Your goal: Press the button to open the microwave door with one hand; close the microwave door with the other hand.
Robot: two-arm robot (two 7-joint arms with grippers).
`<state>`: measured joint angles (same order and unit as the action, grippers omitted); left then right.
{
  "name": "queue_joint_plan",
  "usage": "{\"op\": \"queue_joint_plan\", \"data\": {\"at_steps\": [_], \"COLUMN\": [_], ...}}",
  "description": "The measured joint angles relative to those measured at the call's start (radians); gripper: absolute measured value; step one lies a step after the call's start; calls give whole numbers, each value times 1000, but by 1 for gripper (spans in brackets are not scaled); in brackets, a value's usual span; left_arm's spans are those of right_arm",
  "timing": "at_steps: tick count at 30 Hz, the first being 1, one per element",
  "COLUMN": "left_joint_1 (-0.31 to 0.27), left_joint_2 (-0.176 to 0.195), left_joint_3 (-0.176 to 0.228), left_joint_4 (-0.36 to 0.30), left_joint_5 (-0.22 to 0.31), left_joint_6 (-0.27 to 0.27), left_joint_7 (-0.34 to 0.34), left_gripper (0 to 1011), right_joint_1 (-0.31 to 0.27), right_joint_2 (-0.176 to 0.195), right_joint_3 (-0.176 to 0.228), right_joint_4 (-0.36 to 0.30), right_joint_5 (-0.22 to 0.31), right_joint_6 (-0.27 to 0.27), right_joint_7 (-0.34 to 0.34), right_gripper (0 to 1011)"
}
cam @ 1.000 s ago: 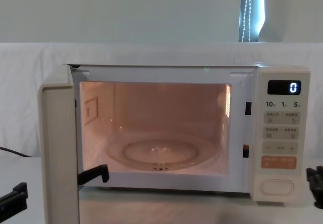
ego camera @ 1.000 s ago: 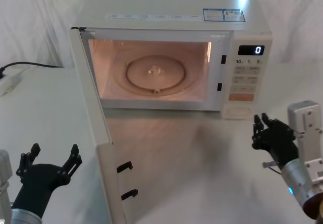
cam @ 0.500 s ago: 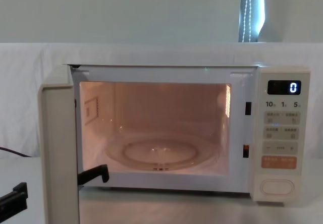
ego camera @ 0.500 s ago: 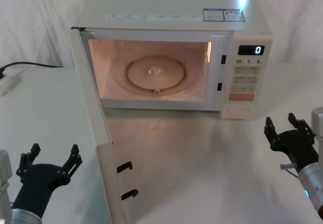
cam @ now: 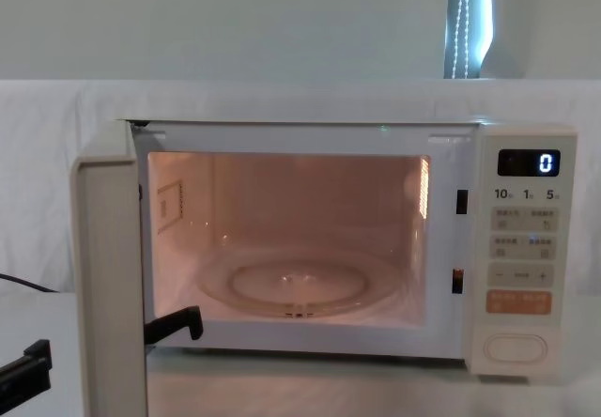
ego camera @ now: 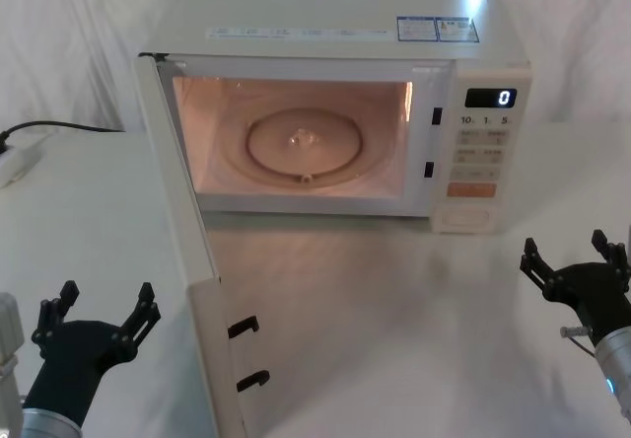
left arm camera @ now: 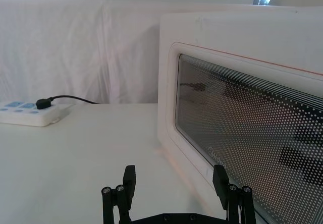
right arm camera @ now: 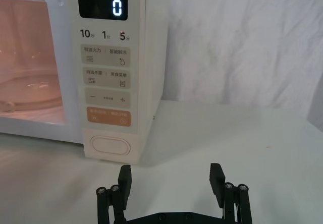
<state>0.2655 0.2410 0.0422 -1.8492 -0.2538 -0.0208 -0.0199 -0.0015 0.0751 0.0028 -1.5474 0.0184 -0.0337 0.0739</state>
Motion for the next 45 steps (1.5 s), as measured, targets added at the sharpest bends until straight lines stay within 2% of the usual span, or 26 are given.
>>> {"op": "queue_joint_plan", "data": {"at_steps": [45], "left_joint_1": [0], "left_joint_2": [0], "left_joint_3": [0], "left_joint_4": [0], "left_joint_5": [0], "left_joint_6": [0], "left_joint_7": [0], "left_gripper": [1001], "right_joint_1": [1], "right_joint_2": [0], "right_joint_3": [-2], "right_joint_4": [-1], "right_joint_5": [-3], "right_joint_6": [1], "right_joint_7": [0], "right_gripper": [1002]}}
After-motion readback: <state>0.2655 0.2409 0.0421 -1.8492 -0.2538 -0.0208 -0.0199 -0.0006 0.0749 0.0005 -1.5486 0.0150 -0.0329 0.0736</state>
